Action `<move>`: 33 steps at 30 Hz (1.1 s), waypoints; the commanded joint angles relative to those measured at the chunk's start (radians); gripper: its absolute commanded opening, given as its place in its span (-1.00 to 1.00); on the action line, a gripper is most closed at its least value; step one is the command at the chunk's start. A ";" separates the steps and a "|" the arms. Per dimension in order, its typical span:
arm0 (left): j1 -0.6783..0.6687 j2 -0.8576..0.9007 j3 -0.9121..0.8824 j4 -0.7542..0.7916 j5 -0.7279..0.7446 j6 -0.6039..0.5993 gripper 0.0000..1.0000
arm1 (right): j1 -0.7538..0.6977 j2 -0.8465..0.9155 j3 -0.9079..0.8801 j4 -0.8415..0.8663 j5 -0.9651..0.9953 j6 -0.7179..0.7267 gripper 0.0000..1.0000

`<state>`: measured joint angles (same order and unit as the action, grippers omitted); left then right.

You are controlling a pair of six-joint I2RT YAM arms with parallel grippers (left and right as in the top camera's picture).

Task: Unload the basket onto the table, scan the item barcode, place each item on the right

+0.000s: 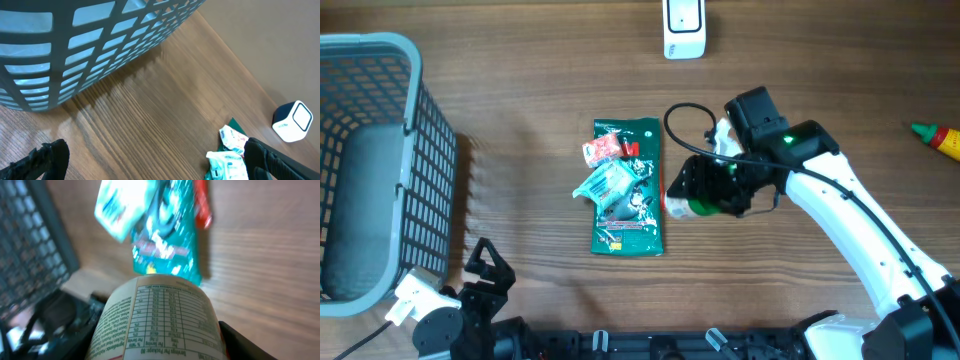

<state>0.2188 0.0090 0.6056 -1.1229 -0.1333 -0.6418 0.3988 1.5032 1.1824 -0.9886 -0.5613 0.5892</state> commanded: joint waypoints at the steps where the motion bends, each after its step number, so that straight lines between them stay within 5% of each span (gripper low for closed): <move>1: 0.002 -0.002 -0.003 0.000 -0.013 -0.006 1.00 | 0.001 -0.024 0.002 0.072 0.205 0.094 -0.14; 10: 0.002 -0.002 -0.003 0.000 -0.013 -0.006 1.00 | 0.001 -0.010 0.013 0.366 0.621 0.119 -0.05; 17: 0.002 -0.002 -0.003 0.000 -0.013 -0.006 1.00 | 0.001 0.144 0.118 0.560 0.764 0.056 -0.22; 33: 0.002 -0.002 -0.003 0.000 -0.013 -0.006 1.00 | -0.031 0.903 0.958 0.718 1.130 -0.212 -0.14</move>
<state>0.2188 0.0093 0.6056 -1.1233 -0.1333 -0.6418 0.3908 2.3169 2.0132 -0.3244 0.4370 0.4526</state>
